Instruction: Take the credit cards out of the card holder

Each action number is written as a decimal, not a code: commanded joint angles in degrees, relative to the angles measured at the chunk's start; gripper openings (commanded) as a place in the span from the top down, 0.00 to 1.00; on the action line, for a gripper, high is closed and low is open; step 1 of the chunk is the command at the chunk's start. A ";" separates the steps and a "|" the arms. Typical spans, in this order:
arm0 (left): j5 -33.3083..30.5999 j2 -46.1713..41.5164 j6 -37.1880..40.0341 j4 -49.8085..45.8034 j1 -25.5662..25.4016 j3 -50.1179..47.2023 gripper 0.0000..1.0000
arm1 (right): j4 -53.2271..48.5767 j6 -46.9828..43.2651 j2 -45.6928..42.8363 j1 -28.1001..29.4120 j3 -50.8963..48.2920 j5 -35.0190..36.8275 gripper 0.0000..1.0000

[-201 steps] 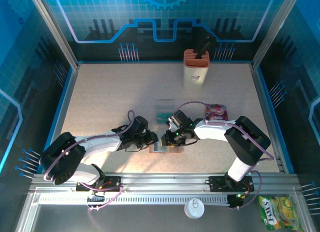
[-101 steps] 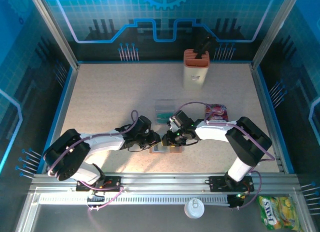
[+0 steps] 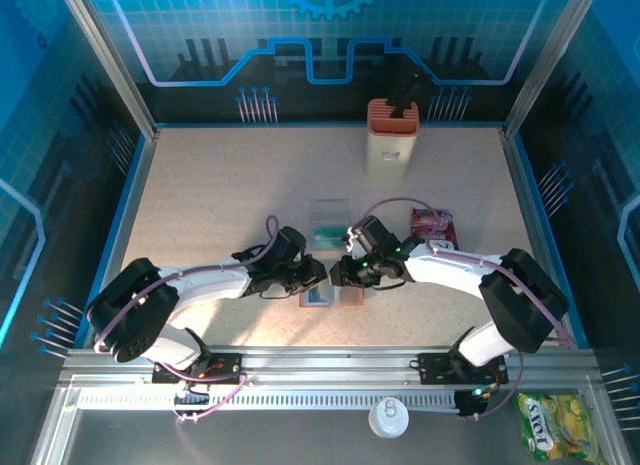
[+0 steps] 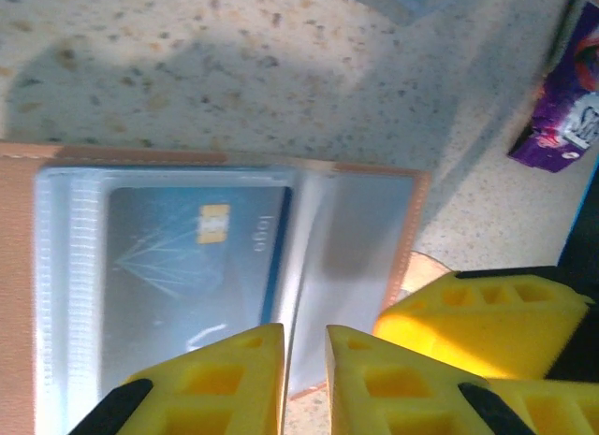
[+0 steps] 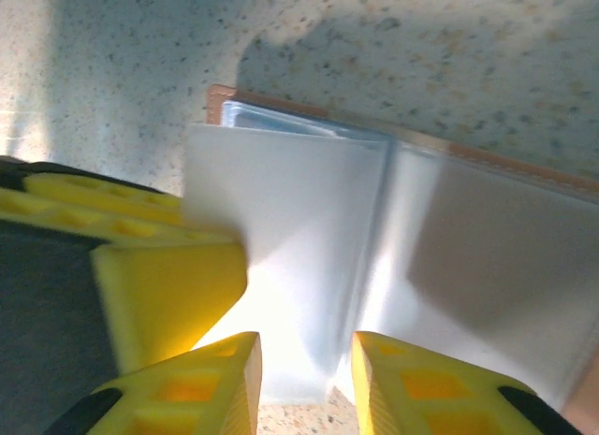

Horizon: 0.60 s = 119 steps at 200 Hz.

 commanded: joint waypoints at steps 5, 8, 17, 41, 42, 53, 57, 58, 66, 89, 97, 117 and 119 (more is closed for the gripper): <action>1.65 0.48 0.75 -0.84 -0.93 3.00 0.80 | -6.86 -2.83 -2.91 -1.33 1.76 3.99 0.67; 1.63 0.64 0.74 -0.81 -1.06 3.22 0.80 | -7.16 -2.95 -3.14 -1.38 1.84 4.20 0.67; 1.78 1.17 0.77 -0.87 -1.30 3.68 0.80 | -7.92 -3.26 -3.78 -1.82 1.84 4.54 0.67; 1.75 2.38 0.55 -0.18 -1.98 4.69 0.80 | -9.03 -3.77 -5.74 -2.97 1.17 4.73 0.67; 1.77 2.47 0.53 -0.13 -1.99 4.70 0.81 | -9.06 -3.77 -5.82 -3.02 1.11 4.81 0.67; 2.01 3.34 0.53 0.08 -2.35 5.37 0.81 | -9.34 -3.86 -6.88 -3.40 0.69 4.93 0.67; 2.13 3.68 0.57 0.18 -2.48 5.62 0.81 | -9.42 -3.86 -7.38 -3.56 0.56 4.92 0.67; 2.14 3.78 0.59 0.22 -2.45 5.69 0.81 | -9.43 -3.86 -7.44 -3.62 0.54 4.95 0.67; 2.34 4.52 0.53 0.42 -2.69 6.20 0.81 | -9.52 -3.94 -8.04 -3.91 0.20 5.14 0.67; 2.83 7.17 0.33 1.50 -3.55 7.47 0.81 | -10.17 -4.04 -9.97 -4.63 -0.28 5.32 0.67; 3.04 8.03 0.17 1.97 -3.89 7.90 0.81 | -10.31 -4.04 -10.51 -4.83 -0.50 5.32 0.67; 3.59 10.36 -0.19 3.03 -4.60 9.30 0.76 | -10.74 -4.04 -11.86 -5.14 -0.85 5.37 0.67; 3.63 10.60 -0.12 3.05 -4.71 9.46 0.76 | -10.75 -4.04 -11.92 -5.21 -0.91 5.39 0.67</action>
